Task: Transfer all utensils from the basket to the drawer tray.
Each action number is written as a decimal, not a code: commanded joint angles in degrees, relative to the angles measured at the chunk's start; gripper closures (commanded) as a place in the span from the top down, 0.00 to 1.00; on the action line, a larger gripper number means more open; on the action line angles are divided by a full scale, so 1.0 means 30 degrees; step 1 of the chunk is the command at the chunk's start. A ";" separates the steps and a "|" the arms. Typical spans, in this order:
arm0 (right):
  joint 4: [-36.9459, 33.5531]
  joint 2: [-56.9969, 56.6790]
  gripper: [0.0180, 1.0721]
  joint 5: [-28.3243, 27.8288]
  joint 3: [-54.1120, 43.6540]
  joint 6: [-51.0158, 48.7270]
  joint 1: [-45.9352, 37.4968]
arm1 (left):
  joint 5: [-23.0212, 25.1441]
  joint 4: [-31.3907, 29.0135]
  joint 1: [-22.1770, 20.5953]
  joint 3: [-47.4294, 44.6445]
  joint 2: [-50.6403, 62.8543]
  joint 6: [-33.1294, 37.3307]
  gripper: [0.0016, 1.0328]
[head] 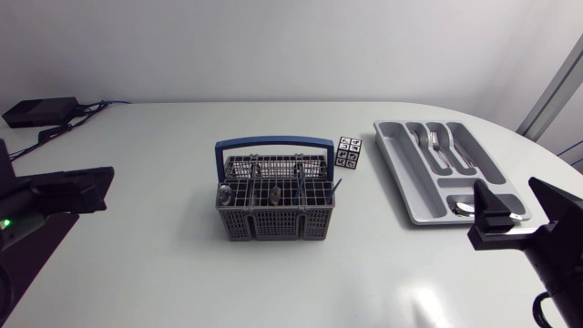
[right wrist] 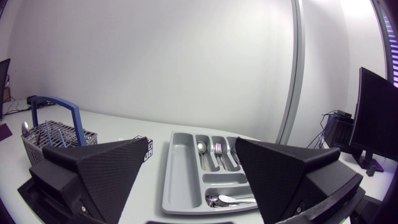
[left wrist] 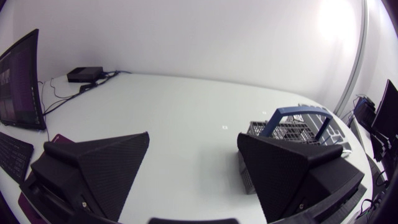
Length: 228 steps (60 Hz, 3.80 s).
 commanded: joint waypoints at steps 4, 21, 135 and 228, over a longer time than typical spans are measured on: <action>0.0428 0.2271 0.96 0.0259 0.1299 0.0396 -0.0017 | -0.0024 -0.1840 -0.1132 0.2650 0.3098 -0.0302 0.96; -0.1037 0.6578 0.95 0.0347 0.3819 0.1392 0.0482 | 0.2583 -0.4301 -0.2538 0.5521 0.8342 0.0812 0.96; -1.0178 1.5308 0.95 -0.4780 1.0352 -0.2299 0.4114 | 0.9439 -0.4301 -0.4882 1.0618 1.6780 0.0577 0.04; -1.1115 1.3023 0.70 -0.9467 1.0118 -0.6694 1.4456 | 1.5327 -0.4974 -1.3759 0.9007 1.1828 0.6290 0.03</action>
